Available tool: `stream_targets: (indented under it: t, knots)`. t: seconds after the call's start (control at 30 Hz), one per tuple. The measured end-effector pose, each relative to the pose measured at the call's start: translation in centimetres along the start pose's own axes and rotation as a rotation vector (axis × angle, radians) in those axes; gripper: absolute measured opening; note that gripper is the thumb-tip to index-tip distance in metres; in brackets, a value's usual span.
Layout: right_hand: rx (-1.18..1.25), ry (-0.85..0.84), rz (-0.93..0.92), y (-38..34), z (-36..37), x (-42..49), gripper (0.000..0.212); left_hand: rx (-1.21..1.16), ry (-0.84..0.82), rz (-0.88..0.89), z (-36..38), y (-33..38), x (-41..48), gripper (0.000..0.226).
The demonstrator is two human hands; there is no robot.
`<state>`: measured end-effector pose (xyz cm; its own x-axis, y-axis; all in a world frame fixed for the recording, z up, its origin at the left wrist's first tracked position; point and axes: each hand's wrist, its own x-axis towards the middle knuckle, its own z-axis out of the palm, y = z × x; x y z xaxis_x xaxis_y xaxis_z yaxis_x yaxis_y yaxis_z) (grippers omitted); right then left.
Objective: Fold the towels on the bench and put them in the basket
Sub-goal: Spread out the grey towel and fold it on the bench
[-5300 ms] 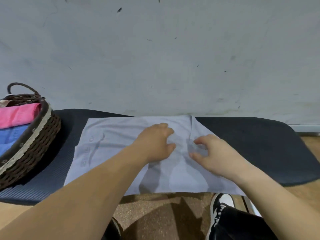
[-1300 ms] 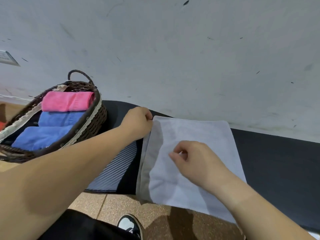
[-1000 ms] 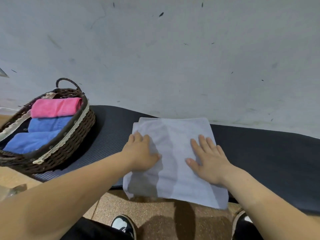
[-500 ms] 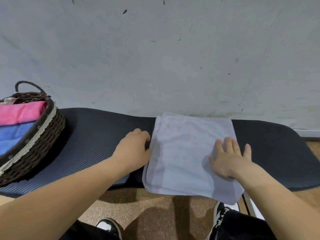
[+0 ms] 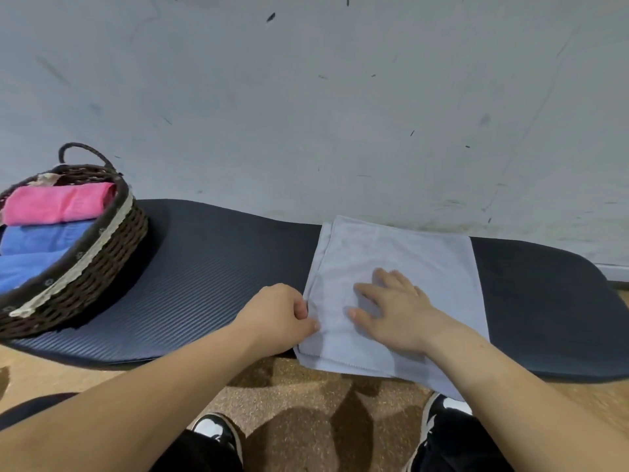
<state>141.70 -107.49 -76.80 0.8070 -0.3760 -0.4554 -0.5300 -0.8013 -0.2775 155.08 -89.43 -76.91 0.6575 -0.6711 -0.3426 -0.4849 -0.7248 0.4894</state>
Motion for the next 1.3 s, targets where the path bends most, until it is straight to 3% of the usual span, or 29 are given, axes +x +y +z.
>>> stream_targets:
  t: [0.07, 0.23, 0.5, 0.6, 0.77, 0.93, 1.03, 1.17, 1.3]
  knots:
    - [0.077, 0.142, -0.01, -0.3, -0.8, 1.1, 0.08, -0.003, -0.012, 0.013, 0.0, -0.2, 0.1, 0.026]
    - [0.267, 0.35, 0.031, -2.4, -3.4, 5.6, 0.05, -0.035, -0.022, 0.033, 0.9, -1.3, 0.5, 0.029]
    - [0.153, 0.348, 0.159, -2.9, -5.6, 15.9, 0.037, -0.013, 0.021, 0.155, 1.6, -2.6, 0.2, 0.031]
    - [0.226, 0.392, 0.163, -2.3, -5.6, 16.9, 0.017, -0.055, 0.019, 0.185, 1.4, -2.8, 0.4, 0.033]
    - [0.28, 0.523, 0.121, -2.6, -6.5, 15.6, 0.013, -0.064, -0.028, 0.182, 0.6, -2.1, -0.1, 0.029]
    - [-0.013, 0.671, 0.123, -4.2, -9.0, 13.3, 0.014, -0.323, -0.134, 0.097, -0.9, -0.3, -1.6, 0.025]
    - [0.065, 0.63, 0.079, -5.5, -8.9, 13.4, 0.018, -0.343, -0.174, 0.042, -1.3, -0.4, -1.9, 0.025]
    - [0.144, 0.488, 0.126, -5.4, -6.5, 15.2, 0.019, -0.145, -0.148, 0.029, -1.2, -1.8, -1.6, 0.01]
    - [0.163, 0.47, 0.143, -4.3, -4.5, 17.1, 0.022, -0.037, -0.093, 0.038, -0.5, -2.7, -0.8, 0.018]
